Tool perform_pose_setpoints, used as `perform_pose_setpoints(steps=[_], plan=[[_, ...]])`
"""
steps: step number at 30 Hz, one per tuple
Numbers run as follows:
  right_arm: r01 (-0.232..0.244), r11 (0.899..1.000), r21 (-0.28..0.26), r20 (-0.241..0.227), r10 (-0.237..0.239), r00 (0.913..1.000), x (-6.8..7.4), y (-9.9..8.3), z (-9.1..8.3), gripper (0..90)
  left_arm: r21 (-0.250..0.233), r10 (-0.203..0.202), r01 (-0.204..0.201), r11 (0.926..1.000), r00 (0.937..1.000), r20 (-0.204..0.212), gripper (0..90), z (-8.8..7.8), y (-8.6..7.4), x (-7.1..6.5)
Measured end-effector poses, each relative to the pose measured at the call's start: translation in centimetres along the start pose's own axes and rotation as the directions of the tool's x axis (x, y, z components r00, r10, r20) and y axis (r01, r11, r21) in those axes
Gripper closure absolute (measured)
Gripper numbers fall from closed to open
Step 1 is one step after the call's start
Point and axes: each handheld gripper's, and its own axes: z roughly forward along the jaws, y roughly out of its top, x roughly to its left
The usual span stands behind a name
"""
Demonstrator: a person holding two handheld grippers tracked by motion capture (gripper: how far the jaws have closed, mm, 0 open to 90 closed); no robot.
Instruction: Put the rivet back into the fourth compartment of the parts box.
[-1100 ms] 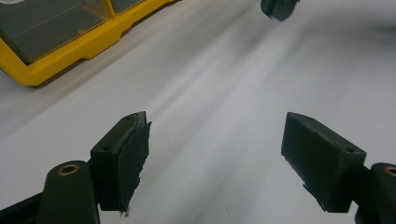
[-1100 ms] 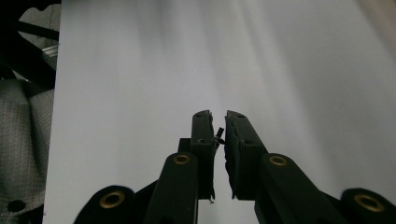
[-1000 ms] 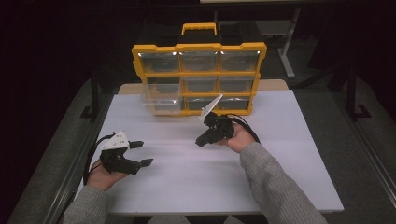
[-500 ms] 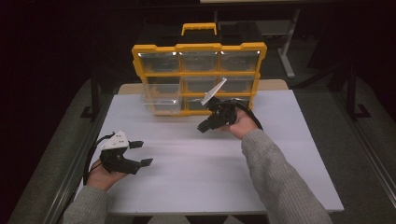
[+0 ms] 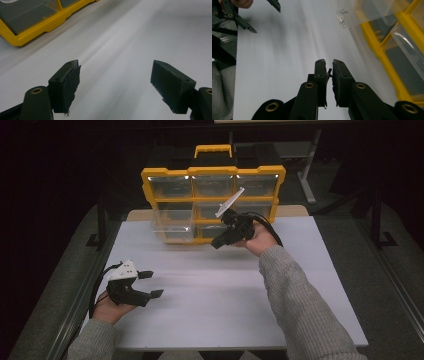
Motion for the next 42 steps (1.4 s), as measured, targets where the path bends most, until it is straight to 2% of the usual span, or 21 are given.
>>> perform_pose_setpoints(steps=[4, 12, 16, 26, 42], plan=[[-0.009, 1.0, -0.012, 0.004, 0.009, 1.0, 0.0, 0.8, -0.7, 80.8, -0.005, -0.007, 0.007, 1.0, 1.0, -0.001, 22.8, -0.1, 0.0, 0.0], [0.019, 1.0, -0.022, 0.024, -0.019, 0.9995, 0.0, 2.7, -1.6, 80.8, -0.005, -0.006, 0.006, 1.0, 1.0, -0.004, 22.8, -0.3, 0.0, 0.1], [0.019, 0.999, -0.029, 0.017, -0.018, 0.9997, -0.1, 3.4, -1.9, 80.8, -0.007, -0.006, 0.006, 1.0, 1.0, -0.002, 22.8, -0.3, 0.0, 0.0], [0.03, 0.999, -0.045, 0.041, -0.028, 0.9988, -0.2, 5.0, -3.0, 80.8, -0.013, -0.002, 0.002, 0.9999, 1.0, -0.003, 22.8, -0.3, 0.0, 0.1], [0.049, 0.998, -0.049, 0.041, -0.047, 0.9981, -0.5, 7.7, -2.9, 80.7, -0.02, -0.005, 0.005, 0.9998, 1.0, -0.001, 22.9, -0.3, 0.1, 0.0]])
